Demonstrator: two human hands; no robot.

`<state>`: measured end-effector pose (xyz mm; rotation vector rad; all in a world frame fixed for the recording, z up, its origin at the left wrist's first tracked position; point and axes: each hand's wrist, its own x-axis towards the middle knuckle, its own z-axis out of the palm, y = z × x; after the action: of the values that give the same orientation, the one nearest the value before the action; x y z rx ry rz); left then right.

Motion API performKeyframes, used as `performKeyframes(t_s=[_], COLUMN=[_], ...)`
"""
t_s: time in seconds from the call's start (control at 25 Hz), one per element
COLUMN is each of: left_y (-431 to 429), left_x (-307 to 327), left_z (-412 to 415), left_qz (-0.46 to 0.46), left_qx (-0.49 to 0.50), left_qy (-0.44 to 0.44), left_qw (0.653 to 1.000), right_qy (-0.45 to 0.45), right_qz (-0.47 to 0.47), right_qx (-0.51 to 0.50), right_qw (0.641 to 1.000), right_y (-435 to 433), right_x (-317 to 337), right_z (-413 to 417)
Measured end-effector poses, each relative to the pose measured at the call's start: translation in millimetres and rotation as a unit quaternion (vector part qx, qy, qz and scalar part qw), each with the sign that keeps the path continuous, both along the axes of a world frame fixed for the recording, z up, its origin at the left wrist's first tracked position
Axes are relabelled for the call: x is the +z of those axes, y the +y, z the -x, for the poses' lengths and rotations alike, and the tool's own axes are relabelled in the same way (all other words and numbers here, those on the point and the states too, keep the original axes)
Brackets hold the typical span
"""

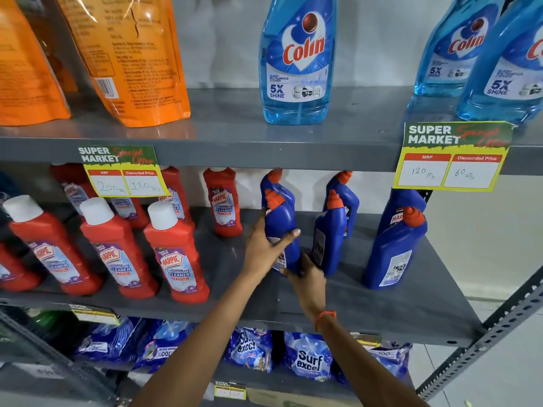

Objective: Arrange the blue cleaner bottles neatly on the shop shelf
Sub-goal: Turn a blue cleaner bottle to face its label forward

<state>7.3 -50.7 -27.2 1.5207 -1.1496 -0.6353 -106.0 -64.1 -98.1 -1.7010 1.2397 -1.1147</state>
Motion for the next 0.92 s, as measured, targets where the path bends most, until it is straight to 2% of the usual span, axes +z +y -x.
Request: performKeyframes(t_s=[0.12,0.2,0.32,0.44,0.6,0.76,0.92], left_y=[-2.3,-2.7,-0.9,1.2,-1.0,-7.4,-11.1], left_x=[9.1,11.7,14.4,14.5,16.8,15.6,10.8], left_z=[1.7,-11.0,-32.2,-46.3,-50.7,-58.6,-66.1], left_qz=[-0.008,-0.016,0.014,0.032,0.037,0.037,0.028], left_qx=[0.097,0.108,0.046,-0.043,-0.097,-0.108,-0.111], left_qy=[0.001,0.011,0.089,0.068,0.068,0.053,0.054], left_qw=[0.995,0.994,0.995,0.996,0.992,0.992,0.992], right_qy=[0.076,0.087,0.062,0.01,-0.073,-0.079,-0.069], right_qz=[0.042,0.047,-0.031,-0.135,-0.152,-0.101,-0.09], right_qx=[0.005,0.047,0.176,0.257,0.192,0.09,0.037], right_qw=[0.996,0.994,0.982,0.957,0.967,0.988,0.993], right_y=[7.7,3.6,-17.9,-44.0,-46.5,-39.5,-33.3], right_x=[-15.3,-13.9,-2.2,-0.5,-5.6,-11.7,-13.8], right_z=[-9.4,-9.1,-3.8,1.2,-6.3,-16.2,-22.7])
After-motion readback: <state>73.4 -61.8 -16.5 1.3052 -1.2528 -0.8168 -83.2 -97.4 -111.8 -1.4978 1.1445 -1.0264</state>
